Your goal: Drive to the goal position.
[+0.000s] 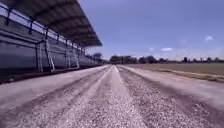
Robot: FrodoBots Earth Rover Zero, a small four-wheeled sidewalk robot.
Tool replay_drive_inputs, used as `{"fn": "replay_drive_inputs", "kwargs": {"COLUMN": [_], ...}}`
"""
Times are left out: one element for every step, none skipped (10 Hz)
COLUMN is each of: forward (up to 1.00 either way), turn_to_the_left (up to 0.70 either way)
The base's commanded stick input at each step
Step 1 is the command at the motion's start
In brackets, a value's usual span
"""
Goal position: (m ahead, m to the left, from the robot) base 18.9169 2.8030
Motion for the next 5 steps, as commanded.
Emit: {"fn": "replay_drive_inputs", "kwargs": {"forward": [1.0, 1.0, 1.0, 1.0, 1.0], "turn_to_the_left": [0.0, 0.0, 0.0, 0.0, 0.0]}}
